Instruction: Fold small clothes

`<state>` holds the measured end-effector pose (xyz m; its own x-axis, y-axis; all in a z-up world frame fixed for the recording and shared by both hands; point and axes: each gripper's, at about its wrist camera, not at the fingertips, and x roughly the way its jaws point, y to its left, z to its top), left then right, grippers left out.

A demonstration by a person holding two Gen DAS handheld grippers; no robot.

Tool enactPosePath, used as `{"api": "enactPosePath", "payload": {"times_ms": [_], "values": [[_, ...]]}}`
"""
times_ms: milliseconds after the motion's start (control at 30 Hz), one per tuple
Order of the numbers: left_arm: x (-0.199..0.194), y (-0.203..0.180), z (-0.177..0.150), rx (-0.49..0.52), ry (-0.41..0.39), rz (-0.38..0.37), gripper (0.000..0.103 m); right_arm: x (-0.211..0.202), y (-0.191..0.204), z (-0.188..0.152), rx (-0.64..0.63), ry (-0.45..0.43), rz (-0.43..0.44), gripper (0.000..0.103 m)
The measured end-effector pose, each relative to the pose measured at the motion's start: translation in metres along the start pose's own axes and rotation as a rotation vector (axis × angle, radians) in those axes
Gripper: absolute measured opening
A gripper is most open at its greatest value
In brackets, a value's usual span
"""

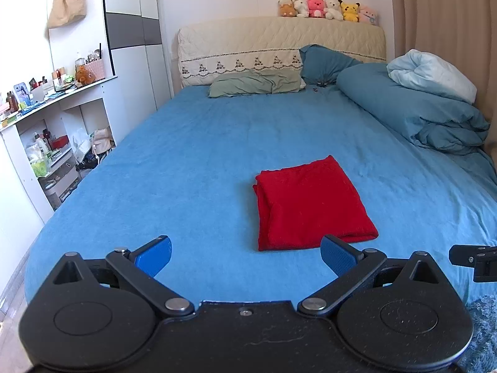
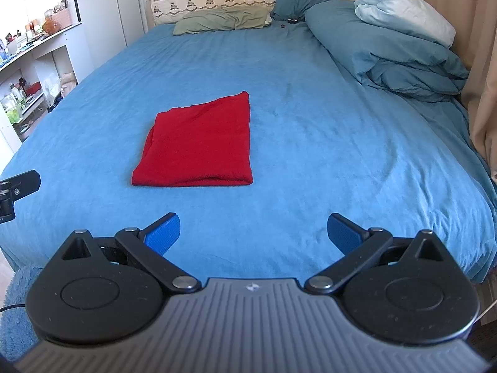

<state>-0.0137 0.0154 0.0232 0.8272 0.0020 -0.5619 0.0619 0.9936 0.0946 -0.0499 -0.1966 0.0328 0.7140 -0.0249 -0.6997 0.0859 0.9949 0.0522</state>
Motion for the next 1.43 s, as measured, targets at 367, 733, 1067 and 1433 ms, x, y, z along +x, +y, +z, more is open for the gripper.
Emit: {"api": "enactPosePath", "payload": {"times_ms": [367,733,1067,1433], "values": [[0.000,0.001,0.000,0.001,0.001,0.000,0.103,0.000,0.002,0.000,0.003,-0.001,-0.005,0.103],[0.001,0.003,0.000,0.011,-0.002,0.003,0.103,0.001,0.005,-0.001,0.011,0.001,-0.003,0.103],[0.003,0.007,0.000,0.009,0.001,0.004,0.103,0.002,0.008,-0.003,0.010,0.000,-0.002,0.103],[0.007,0.014,-0.002,-0.034,0.008,-0.002,0.103,0.003,0.007,-0.003,0.009,0.001,-0.003,0.103]]}}
